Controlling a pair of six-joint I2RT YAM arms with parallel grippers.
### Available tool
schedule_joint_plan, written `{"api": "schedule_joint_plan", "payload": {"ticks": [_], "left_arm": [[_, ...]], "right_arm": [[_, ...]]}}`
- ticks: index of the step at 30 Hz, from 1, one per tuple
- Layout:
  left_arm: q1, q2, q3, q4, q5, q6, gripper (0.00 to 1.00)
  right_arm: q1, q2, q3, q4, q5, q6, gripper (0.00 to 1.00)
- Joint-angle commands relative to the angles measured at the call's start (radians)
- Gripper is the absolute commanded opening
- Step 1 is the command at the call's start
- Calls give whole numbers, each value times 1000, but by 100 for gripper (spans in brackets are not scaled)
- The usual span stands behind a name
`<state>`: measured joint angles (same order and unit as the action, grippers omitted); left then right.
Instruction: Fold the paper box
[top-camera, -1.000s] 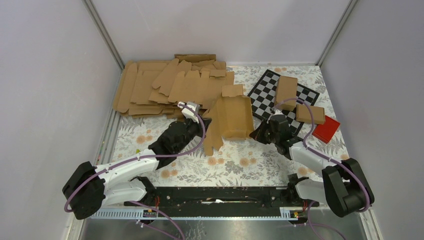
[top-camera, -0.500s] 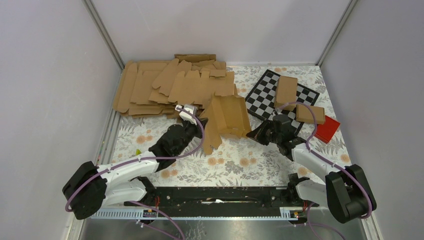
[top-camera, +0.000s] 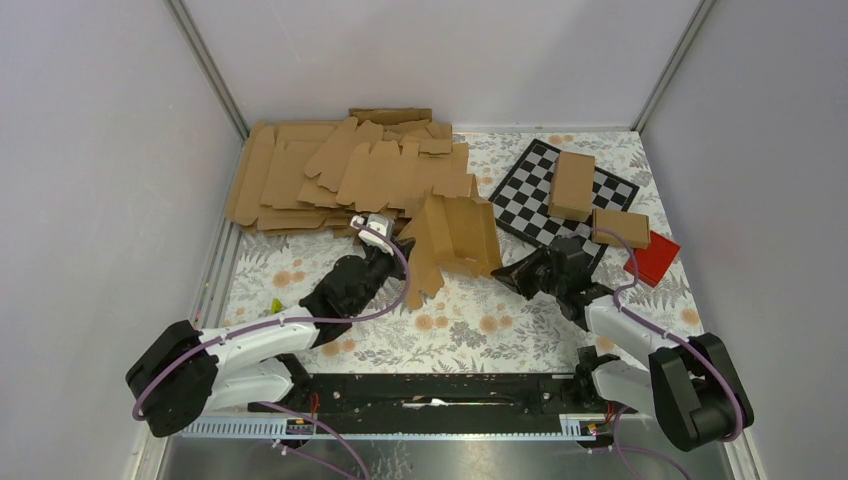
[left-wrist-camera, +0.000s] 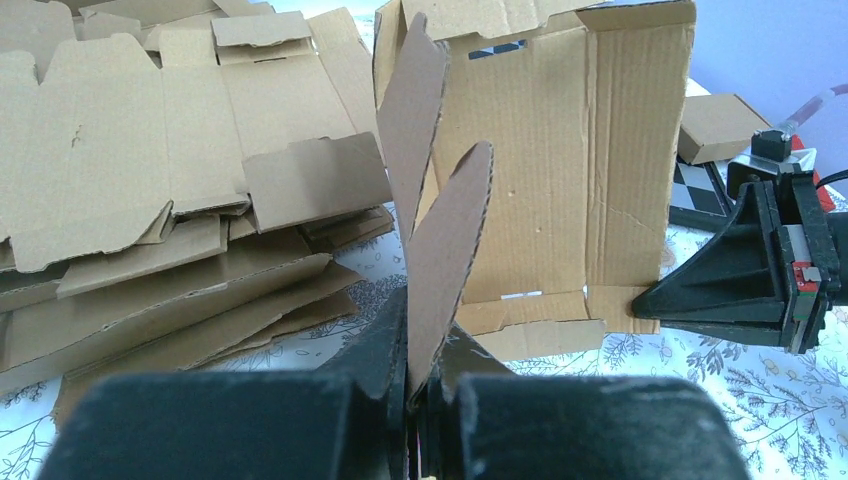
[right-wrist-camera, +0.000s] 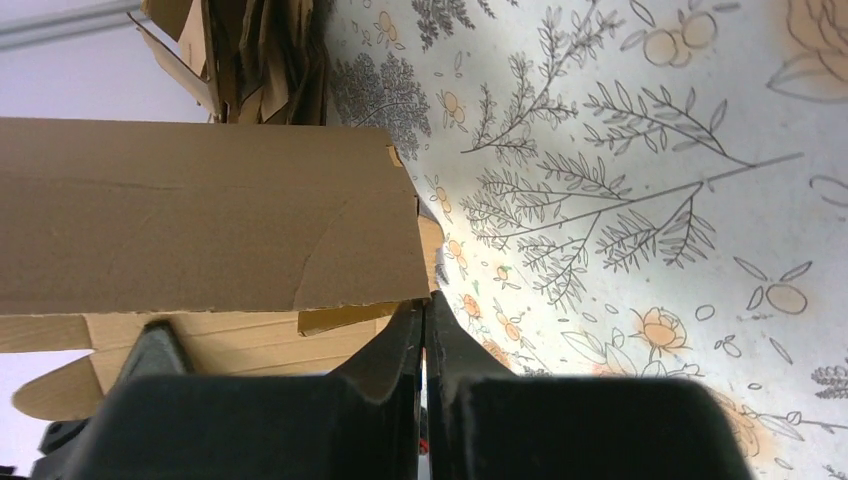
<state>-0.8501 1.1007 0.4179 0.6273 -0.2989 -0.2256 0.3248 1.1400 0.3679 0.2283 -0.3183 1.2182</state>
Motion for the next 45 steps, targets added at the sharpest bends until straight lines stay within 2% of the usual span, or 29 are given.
{"api": "schedule_joint_plan", "payload": {"ticks": [1, 11, 24, 27, 31, 40, 45], "left_arm": [[-13, 14, -16, 60, 7, 27, 0], [-13, 28, -19, 71, -9, 27, 0], [-14, 29, 16, 25, -18, 8, 0], [-13, 14, 27, 19, 13, -8, 0], [-20, 14, 61, -2, 55, -56, 0], [-61, 39, 120, -20, 68, -111, 0], [-83, 71, 129, 0, 67, -106, 0]], "right_arm": [[-5, -43, -19, 111, -22, 172, 0], [-7, -60, -16, 121, -63, 334, 0], [-8, -179, -105, 219, 23, 506, 0], [-6, -186, -92, 169, 45, 453, 0], [-7, -184, -34, 48, 90, 315, 6], [6, -36, -29, 128, 82, 162, 5], [35, 40, -53, 222, 139, 126, 5]]}}
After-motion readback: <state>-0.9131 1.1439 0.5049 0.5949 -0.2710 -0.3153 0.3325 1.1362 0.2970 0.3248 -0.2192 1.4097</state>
